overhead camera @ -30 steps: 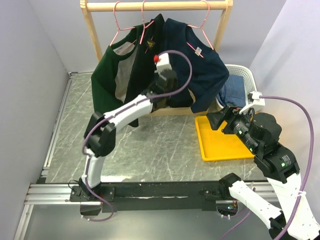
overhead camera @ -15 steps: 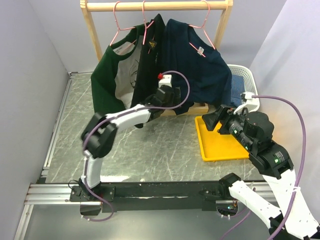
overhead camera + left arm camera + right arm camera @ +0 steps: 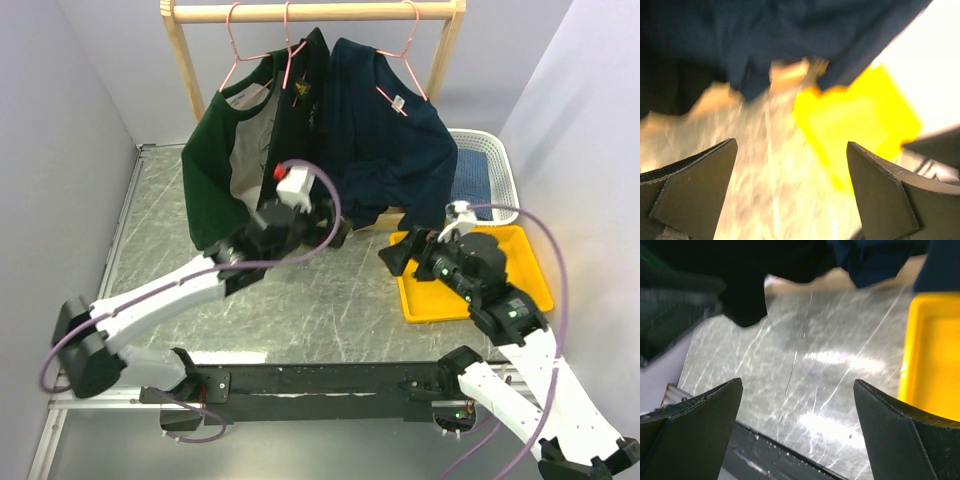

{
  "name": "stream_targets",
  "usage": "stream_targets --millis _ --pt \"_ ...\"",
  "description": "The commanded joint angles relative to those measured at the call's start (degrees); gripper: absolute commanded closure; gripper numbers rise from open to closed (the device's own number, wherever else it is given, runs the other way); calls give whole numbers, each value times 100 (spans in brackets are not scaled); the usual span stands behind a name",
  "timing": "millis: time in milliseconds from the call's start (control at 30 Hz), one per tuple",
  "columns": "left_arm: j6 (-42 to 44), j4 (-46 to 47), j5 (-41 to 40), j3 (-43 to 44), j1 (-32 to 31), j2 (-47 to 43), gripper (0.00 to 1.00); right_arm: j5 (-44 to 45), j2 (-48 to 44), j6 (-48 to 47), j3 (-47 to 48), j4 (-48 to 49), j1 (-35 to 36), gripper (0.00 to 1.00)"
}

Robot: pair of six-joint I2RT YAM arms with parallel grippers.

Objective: Place the t-shirt on the hanger
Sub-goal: Reset both arms

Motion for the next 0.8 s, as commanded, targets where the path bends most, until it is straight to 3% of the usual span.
stream_targets --millis 0,167,333,467,767 --pt "-502 -474 -3 -984 -217 -781 4 -482 -332 388 -834 896 35 0" --pt "-994 -596 -345 -2213 -349 -1818 4 -606 -693 775 -1662 1537 157 0" --pt "-1259 -799 -478 -3154 -349 -2697 4 -124 -922 1038 -2497 1942 587 0" --pt "-1330 -826 -575 -3490 -349 -3190 4 571 -834 1126 -2770 1978 1316 0" --pt "-1496 -852 -794 -3622 -349 -3472 4 730 -737 1109 -2832 2040 1441 0"
